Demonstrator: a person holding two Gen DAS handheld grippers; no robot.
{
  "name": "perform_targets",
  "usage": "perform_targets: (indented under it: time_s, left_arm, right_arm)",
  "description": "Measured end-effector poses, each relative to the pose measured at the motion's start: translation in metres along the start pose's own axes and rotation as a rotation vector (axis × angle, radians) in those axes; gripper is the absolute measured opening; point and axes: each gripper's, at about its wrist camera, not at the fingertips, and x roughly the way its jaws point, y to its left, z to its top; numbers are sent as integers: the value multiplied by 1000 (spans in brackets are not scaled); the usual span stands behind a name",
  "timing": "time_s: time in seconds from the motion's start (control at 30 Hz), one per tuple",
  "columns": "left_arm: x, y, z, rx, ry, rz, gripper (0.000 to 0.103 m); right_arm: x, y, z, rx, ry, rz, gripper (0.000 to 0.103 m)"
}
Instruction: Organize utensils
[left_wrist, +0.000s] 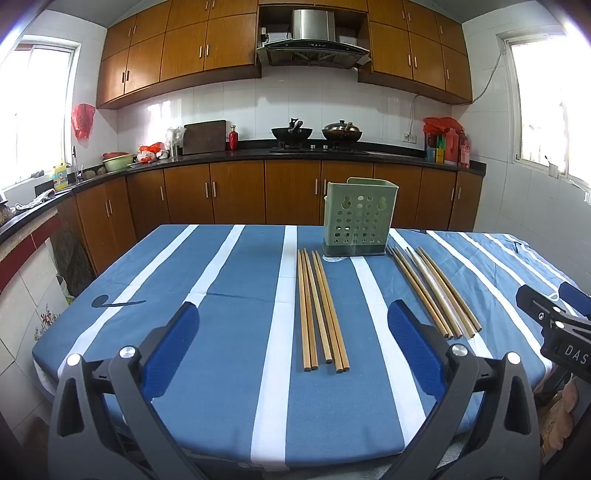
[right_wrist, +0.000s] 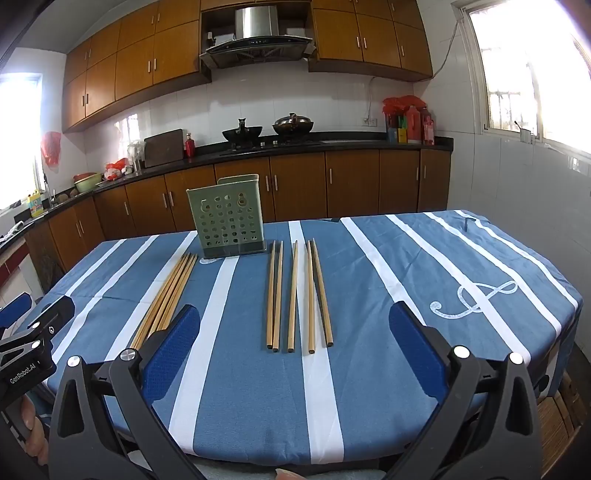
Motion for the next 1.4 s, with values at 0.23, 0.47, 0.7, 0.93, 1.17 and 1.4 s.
perform_targets:
  time_s: [0.23,0.47,0.7,0.93,1.17,1.4]
  left_arm:
    - [0,0,0,0,0,0,99]
    - [0,0,0,0,1,0,99]
    - [0,0,0,1,1,0,99]
    - [2,-1,0,0,2,0,99]
    - [4,-1,-1,1,3,1,99]
    - [18,6,0,-13,55,30,99]
  right_arm:
    - [1,0,0,4,3,1,101]
    - [1,0,0,4,3,1,101]
    - [1,-1,-1,4,3,2,101]
    - [2,-1,-1,5,4,2,101]
    - [3,-1,-1,5,6,2,101]
    - [19,-6,-6,11,54,17,101]
